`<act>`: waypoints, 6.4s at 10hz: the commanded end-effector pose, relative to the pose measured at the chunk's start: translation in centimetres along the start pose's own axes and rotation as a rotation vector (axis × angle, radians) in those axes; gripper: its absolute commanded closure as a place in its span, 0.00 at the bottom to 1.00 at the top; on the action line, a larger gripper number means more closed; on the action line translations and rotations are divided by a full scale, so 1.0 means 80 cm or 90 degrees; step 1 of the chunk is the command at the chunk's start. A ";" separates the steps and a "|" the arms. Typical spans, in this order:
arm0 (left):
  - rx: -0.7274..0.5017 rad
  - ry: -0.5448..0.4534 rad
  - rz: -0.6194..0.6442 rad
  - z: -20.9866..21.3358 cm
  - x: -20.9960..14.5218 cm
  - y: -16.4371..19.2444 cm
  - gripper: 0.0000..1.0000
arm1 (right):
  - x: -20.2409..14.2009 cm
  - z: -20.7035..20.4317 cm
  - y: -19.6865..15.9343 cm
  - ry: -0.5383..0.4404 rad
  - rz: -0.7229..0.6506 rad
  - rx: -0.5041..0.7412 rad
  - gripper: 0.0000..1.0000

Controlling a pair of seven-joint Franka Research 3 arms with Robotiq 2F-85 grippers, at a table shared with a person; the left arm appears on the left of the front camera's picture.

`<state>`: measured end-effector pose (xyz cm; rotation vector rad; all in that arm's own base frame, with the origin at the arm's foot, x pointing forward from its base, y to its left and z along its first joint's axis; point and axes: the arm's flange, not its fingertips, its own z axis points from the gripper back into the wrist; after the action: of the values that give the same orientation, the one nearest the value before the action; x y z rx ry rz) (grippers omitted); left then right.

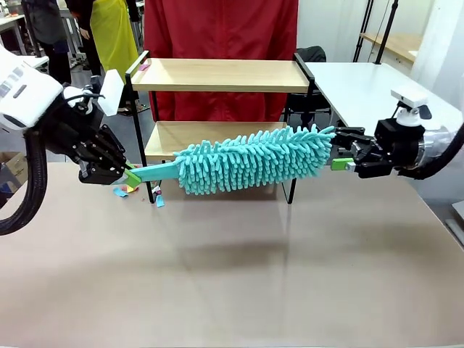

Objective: Clean the shelf.
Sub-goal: Hand the Duster back to the human.

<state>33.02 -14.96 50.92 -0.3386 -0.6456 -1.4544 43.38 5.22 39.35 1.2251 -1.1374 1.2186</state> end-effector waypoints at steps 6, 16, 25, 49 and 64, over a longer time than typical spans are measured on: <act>-0.003 -0.007 0.005 0.003 0.001 -0.001 0.87 | 0.022 0.014 -0.001 -0.011 0.037 -0.006 0.00; -0.003 -0.007 0.005 0.003 0.001 -0.001 0.87 | 0.014 -0.058 0.003 -0.026 -0.024 -0.013 0.00; -0.003 -0.007 0.005 0.003 0.001 -0.001 0.87 | 0.012 -0.102 -0.009 -0.017 -0.054 0.043 0.60; 0.046 -0.272 0.063 0.135 -0.108 0.016 0.00 | 0.007 -0.095 -0.005 -0.016 -0.043 0.103 1.00; 0.075 -0.308 0.086 0.176 -0.153 0.011 0.00 | 0.192 0.010 0.117 -0.324 0.242 -0.230 0.85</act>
<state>30.88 3.36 54.94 -0.6286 -1.0366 -1.1896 36.26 4.95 55.15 1.2097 -1.8156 1.0010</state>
